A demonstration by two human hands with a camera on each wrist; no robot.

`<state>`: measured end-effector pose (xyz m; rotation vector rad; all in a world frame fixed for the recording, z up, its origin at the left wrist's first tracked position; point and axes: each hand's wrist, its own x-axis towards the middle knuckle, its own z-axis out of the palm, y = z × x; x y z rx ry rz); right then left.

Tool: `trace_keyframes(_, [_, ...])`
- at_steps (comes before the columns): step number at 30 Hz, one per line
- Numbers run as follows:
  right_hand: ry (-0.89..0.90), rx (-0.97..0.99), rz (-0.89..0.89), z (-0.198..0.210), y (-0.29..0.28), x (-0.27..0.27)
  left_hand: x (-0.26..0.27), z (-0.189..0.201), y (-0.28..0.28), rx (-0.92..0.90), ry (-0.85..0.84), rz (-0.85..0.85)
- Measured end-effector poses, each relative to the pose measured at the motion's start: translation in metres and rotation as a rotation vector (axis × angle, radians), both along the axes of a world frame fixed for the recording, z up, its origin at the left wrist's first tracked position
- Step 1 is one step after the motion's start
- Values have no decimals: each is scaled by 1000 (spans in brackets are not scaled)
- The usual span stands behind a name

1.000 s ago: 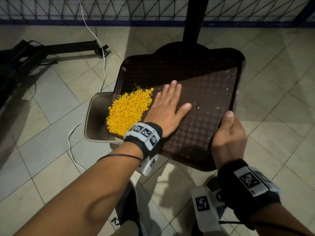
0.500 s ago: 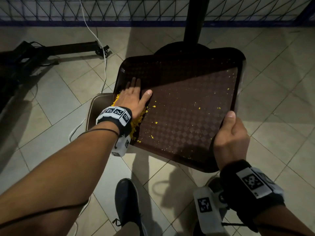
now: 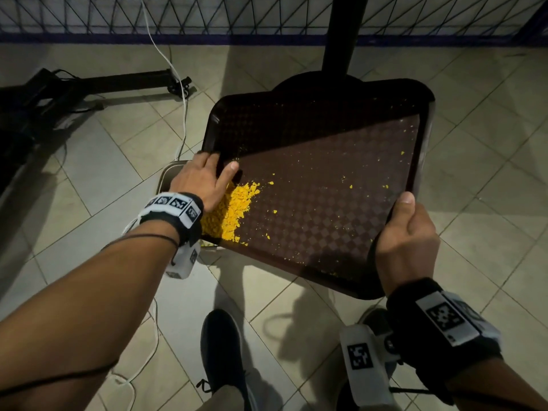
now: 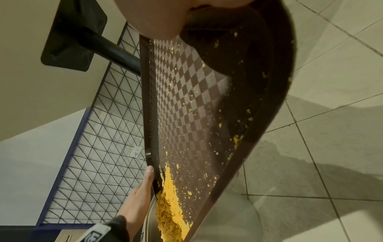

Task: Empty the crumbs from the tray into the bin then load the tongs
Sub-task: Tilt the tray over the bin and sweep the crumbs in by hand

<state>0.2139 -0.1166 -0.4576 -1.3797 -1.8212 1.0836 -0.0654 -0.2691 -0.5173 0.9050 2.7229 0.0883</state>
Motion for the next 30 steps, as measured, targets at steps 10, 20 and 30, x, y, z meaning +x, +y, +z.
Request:
trace_keyframes(10, [12, -2, -1, 1, -2, -4, 18, -20, -28, -35, -96, 12])
trace_keyframes(20, [54, -40, -22, 0, -4, -6, 132, 41, 46, 334, -24, -492])
trace_keyframes(30, [65, -82, -27, 9, -6, -6, 145, 21, 54, 135, -102, -458])
